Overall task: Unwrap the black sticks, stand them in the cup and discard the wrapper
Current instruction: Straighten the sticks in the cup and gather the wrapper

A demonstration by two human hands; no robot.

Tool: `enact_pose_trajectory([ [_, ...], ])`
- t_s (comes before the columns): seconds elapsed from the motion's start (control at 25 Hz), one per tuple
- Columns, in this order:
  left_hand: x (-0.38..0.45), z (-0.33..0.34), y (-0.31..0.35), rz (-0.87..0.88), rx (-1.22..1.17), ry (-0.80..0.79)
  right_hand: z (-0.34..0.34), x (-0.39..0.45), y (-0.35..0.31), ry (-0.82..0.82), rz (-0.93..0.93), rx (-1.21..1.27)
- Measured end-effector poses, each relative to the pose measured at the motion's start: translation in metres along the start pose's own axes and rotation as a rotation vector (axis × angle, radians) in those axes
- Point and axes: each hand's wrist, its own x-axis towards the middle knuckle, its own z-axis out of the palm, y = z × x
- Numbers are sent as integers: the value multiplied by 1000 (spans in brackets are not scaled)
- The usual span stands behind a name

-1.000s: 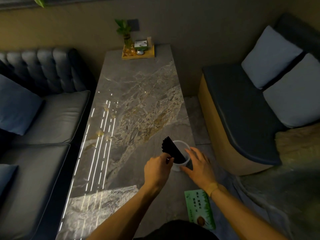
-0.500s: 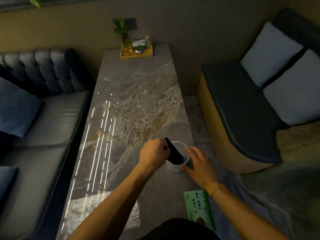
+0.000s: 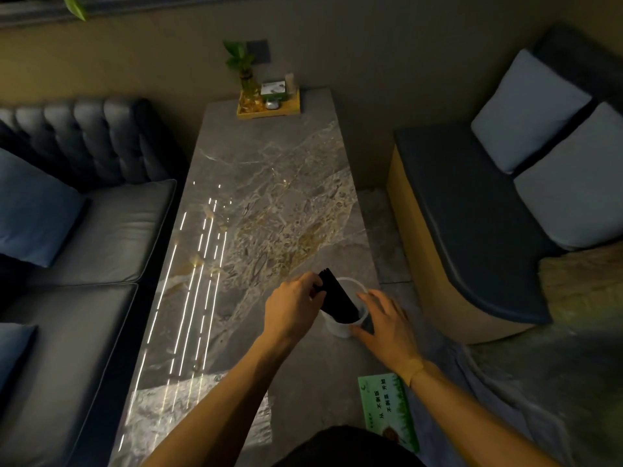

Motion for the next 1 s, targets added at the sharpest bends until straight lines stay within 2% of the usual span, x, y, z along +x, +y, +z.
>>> enact_pose_trajectory([
  [0.08,-9,-2,-7,-40,-78,65,2,-3,-1,18,-11,1],
  [0.2,-35,1,-27,-94,-150,98,4,-18,0,197,-83,-5],
  [0.24,-46,3,-37,-106,-160,74,5,-25,1,248,-118,-17],
  [0.32,-71,8,-59,-141,-168,-48,11,-38,3,239,-175,-44],
  [0.4,-92,11,-81,-171,-107,-252,18,-46,6,94,-207,-102],
  [0.48,-113,8,-102,-199,6,-426,21,-49,4,-169,-197,-207],
  [0.6,-137,-6,-133,-238,126,-534,24,-47,-9,-430,-171,-346],
  [0.76,-158,-37,-181,-305,214,-579,37,-36,-40,-528,-231,-449],
  [1.0,-182,-76,-261,-344,301,-583,81,-21,-112,-520,-249,-509],
])
